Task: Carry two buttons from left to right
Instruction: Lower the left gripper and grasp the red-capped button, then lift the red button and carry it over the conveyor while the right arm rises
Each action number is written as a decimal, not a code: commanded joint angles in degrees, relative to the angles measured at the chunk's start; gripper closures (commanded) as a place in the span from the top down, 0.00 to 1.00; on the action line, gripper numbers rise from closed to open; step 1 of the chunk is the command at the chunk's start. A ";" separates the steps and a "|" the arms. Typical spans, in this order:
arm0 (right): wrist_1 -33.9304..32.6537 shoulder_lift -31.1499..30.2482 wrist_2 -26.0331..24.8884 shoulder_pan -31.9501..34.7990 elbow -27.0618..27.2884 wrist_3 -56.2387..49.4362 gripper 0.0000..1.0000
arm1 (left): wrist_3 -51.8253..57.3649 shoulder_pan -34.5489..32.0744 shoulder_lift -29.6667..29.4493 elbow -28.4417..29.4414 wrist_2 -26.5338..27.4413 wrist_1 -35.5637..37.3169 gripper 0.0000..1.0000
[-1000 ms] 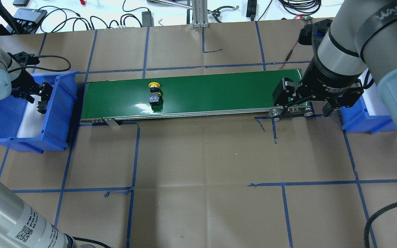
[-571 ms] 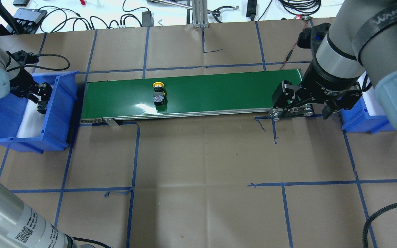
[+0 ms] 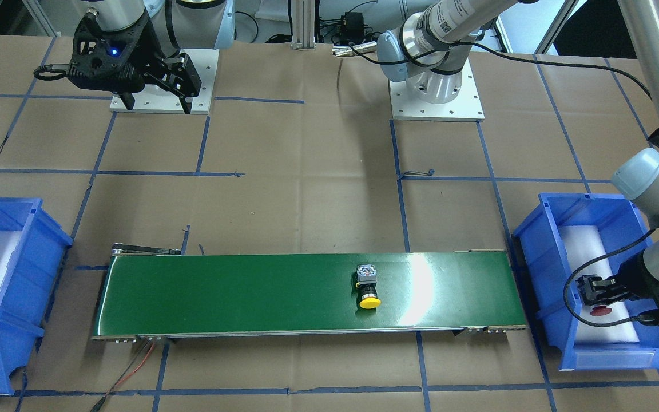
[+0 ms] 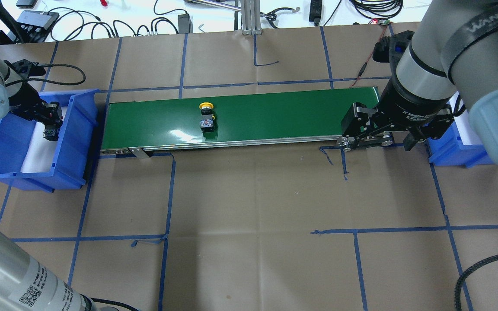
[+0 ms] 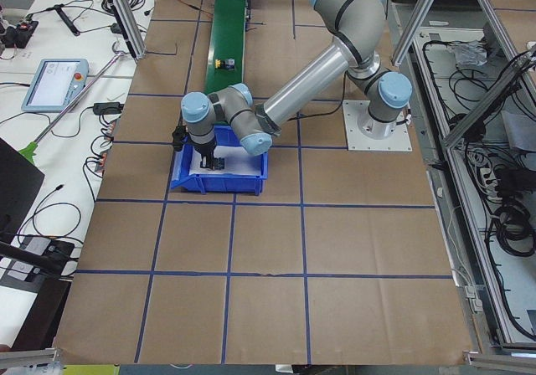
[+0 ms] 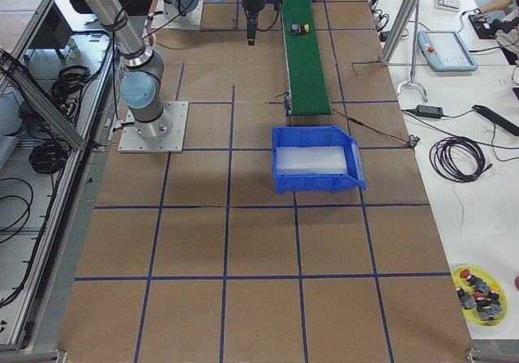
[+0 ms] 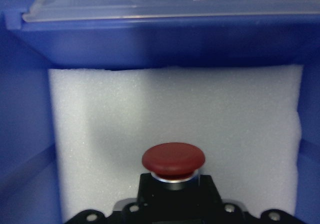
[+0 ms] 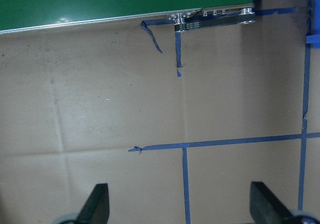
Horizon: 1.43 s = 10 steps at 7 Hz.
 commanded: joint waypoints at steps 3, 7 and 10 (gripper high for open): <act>0.20 -0.09 0.00 0.00 -0.07 0.00 1.00 | 0.26 -0.19 8.96 6.22 0.26 -16.55 0.05; 0.11 -0.09 0.00 -0.09 -0.07 0.00 1.00 | -2.63 -5.25 14.96 8.70 1.22 -25.39 0.06; 0.72 -0.17 -0.09 -0.26 0.02 -0.09 1.00 | -19.99 -17.20 15.14 7.48 2.89 -25.31 0.06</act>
